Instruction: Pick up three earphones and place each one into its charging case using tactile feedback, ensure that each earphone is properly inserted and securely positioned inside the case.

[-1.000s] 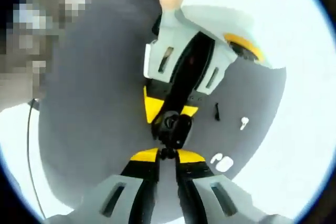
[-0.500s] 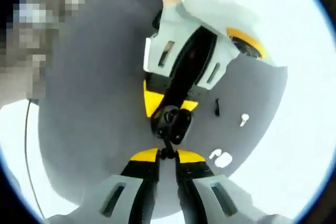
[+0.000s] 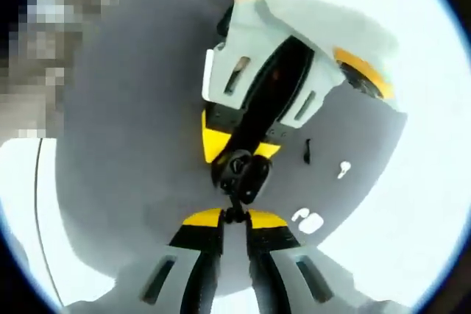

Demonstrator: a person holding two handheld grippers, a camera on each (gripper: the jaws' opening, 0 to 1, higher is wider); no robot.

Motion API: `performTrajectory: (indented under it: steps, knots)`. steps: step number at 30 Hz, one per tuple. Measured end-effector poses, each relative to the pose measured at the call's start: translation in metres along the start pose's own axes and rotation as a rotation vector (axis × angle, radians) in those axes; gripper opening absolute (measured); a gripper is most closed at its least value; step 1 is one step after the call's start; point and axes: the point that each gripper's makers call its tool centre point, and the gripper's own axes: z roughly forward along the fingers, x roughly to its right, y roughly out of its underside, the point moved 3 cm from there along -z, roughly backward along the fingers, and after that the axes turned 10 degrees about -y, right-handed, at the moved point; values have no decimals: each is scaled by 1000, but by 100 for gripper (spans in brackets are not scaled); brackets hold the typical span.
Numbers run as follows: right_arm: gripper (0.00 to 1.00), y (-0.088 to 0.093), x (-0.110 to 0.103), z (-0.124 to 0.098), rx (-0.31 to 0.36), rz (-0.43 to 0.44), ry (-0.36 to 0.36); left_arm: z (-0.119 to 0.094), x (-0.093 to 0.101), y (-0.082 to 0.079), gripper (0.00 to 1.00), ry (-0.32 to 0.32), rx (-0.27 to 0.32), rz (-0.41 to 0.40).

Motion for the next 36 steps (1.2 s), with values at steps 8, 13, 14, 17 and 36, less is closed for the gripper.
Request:
performTrajectory:
  steps: [8, 13, 14, 17, 36]
  knots:
    - [14, 0, 6, -1, -49, -19, 5, -2, 5, 1, 14, -1, 8, 4]
    - [14, 1, 4, 2, -62, -24, -7, -2, 10, 3, 14, -3, 6, 8]
    - [14, 2, 4, 3, -65, -25, -9, -2, 11, 3, 14, -4, 6, 8]
    - [14, 2, 5, 4, -72, -30, -10, -2, 13, 3, 14, -3, 7, 7]
    - [14, 0, 3, 6, -89, -44, -10, -3, 12, 3, 14, -6, 3, 11]
